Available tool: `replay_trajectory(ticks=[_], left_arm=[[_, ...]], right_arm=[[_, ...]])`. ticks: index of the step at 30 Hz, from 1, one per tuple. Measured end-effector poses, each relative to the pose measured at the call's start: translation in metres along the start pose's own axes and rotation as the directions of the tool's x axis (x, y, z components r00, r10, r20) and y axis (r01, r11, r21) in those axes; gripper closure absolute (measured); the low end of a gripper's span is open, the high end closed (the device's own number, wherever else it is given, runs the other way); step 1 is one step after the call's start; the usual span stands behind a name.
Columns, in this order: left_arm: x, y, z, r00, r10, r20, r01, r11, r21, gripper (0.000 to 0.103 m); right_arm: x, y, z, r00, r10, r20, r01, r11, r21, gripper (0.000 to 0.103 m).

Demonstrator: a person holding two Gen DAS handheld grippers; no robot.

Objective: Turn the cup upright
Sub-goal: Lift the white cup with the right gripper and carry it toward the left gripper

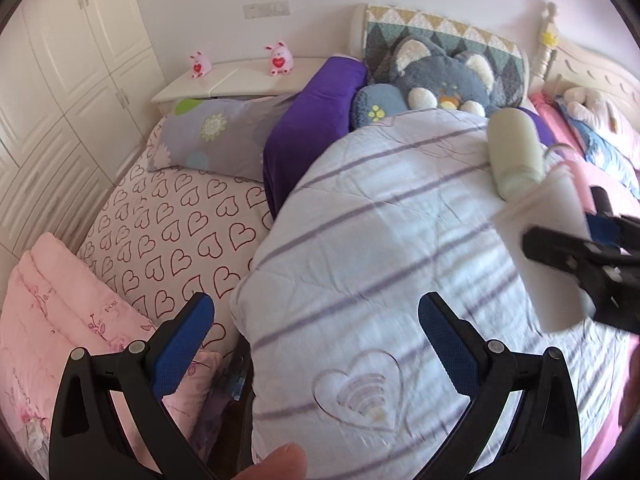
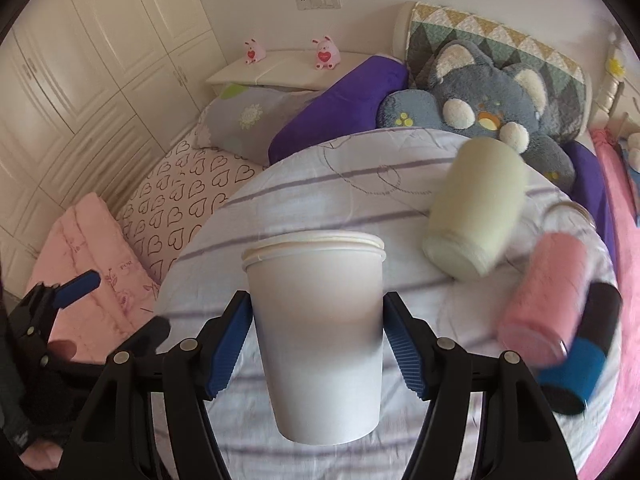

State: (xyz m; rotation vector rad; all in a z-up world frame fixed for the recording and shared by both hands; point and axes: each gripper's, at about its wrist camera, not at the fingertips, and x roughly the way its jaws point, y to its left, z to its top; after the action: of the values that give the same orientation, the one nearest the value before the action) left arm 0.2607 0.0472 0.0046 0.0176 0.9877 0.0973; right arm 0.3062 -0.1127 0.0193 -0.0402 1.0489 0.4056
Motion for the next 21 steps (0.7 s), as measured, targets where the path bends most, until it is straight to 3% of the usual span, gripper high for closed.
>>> replay_trajectory(ticks=[8,21], left_arm=[[-0.025,-0.029,-0.026,0.999,-0.03,0.015,0.029,0.997,0.069,0.0],[-0.059,-0.06,-0.077,0.998,-0.051,0.021,0.047,0.985,0.163,0.0]], right_arm=[[-0.048,-0.022,-0.071,0.998,-0.055,0.034,0.051,0.992,0.113,0.036],[-0.058,-0.028,-0.144,0.994,-0.1,0.047,0.087,0.971,0.224,0.036]])
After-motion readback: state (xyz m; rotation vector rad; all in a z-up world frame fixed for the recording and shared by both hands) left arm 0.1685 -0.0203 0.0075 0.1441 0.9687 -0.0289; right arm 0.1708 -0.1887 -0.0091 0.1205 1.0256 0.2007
